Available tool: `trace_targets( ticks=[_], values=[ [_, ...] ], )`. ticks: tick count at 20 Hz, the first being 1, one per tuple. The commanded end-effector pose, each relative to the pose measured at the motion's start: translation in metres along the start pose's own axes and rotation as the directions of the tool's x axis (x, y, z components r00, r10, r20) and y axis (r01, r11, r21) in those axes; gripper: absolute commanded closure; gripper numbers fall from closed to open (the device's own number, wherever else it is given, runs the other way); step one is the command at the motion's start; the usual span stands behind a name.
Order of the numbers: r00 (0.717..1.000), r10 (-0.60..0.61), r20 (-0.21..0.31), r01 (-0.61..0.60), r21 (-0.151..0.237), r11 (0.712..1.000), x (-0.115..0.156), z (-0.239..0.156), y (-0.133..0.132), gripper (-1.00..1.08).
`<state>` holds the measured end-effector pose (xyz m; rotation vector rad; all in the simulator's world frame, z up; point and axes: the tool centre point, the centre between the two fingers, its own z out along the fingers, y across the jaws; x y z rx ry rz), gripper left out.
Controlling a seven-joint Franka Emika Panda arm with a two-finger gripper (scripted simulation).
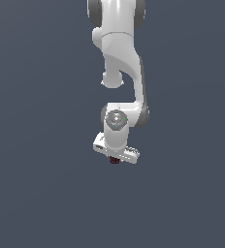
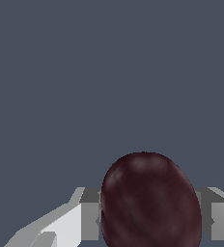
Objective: Pick up the object and move it to a goal position.
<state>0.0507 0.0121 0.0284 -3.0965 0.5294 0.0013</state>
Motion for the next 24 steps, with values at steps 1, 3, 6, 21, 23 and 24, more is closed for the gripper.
trace_targets(
  ticks=[1,3,6,21,23,24],
  values=[
    [1.000,0.000,-0.001,0.000,0.000,1.000,0.000,0.000,0.000,1.08],
    [1.000,0.000,0.000,0.000,0.000,1.000,0.000,0.000,0.000,1.08],
    [1.000,0.000,0.000,0.000,0.000,1.000,0.000,-0.002,0.002,1.08],
    [1.000,0.000,0.000,0.000,0.001,1.000,-0.017,-0.066,0.054,1.08],
    [1.000,0.001,0.000,-0.001,0.001,1.000,-0.021,-0.082,0.068,1.08],
    [1.000,0.001,0.000,-0.001,0.001,1.000,-0.024,-0.091,0.075,1.08]
  ],
)
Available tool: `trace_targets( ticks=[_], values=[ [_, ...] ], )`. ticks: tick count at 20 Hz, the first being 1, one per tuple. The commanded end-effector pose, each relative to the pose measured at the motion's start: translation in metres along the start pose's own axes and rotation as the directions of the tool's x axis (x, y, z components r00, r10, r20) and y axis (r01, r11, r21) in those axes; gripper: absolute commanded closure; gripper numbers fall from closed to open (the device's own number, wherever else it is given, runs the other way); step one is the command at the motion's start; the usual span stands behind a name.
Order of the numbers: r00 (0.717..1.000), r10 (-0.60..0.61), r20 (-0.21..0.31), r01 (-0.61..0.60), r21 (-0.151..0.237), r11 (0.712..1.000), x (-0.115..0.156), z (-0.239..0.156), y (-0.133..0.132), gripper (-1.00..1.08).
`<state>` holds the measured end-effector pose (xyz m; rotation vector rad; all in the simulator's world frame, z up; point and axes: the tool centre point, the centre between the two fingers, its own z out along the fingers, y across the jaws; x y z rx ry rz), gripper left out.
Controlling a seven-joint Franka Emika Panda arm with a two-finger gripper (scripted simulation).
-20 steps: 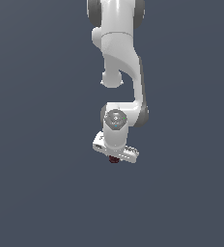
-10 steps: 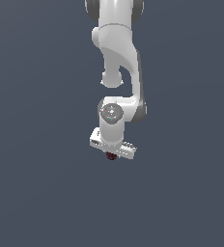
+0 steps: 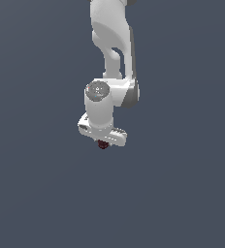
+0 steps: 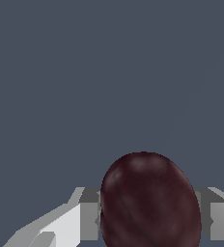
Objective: Pick up the object and move it to a goal position.
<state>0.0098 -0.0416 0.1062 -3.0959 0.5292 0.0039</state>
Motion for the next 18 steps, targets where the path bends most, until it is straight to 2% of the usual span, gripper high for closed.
trace_targets(
  ticks=[1,18],
  values=[
    [1.000,0.001,-0.002,-0.001,0.001,1.000,-0.005,-0.022,0.018,1.08],
    [1.000,0.001,-0.002,-0.001,0.002,1.000,-0.039,-0.172,0.138,1.08]
  ],
)
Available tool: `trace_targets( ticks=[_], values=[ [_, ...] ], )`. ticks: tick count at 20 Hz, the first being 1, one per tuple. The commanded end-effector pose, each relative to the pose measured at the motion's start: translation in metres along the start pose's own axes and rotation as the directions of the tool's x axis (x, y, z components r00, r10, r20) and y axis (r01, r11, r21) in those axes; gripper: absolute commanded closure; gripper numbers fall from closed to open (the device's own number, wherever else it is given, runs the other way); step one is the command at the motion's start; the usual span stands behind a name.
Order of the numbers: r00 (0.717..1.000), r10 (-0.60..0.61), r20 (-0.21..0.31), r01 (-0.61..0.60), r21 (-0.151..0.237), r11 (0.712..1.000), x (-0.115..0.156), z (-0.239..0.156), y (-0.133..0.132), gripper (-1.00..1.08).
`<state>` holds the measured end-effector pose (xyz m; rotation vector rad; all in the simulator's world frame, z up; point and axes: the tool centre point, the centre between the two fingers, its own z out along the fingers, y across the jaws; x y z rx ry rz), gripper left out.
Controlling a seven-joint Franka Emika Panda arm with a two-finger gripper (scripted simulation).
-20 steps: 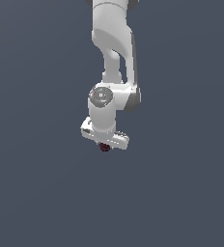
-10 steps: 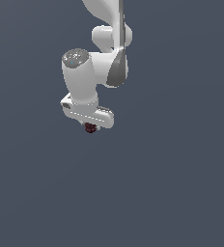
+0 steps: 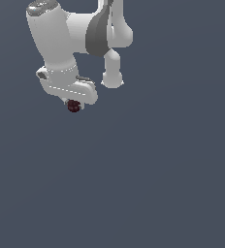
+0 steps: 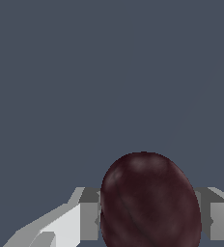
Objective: Pick up the object and move it to a goal position.
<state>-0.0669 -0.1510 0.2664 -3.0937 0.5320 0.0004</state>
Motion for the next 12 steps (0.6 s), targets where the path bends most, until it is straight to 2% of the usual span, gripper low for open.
trace_targets(
  ticks=[1,7,12],
  values=[
    [1.000,-0.001,0.000,0.001,0.000,1.000,-0.004,-0.018,0.014,1.08],
    [1.000,-0.001,0.000,0.001,-0.001,1.000,-0.008,-0.046,0.036,1.08],
    [1.000,-0.001,-0.001,0.001,-0.002,1.000,-0.009,-0.053,0.041,1.08]
  ],
)
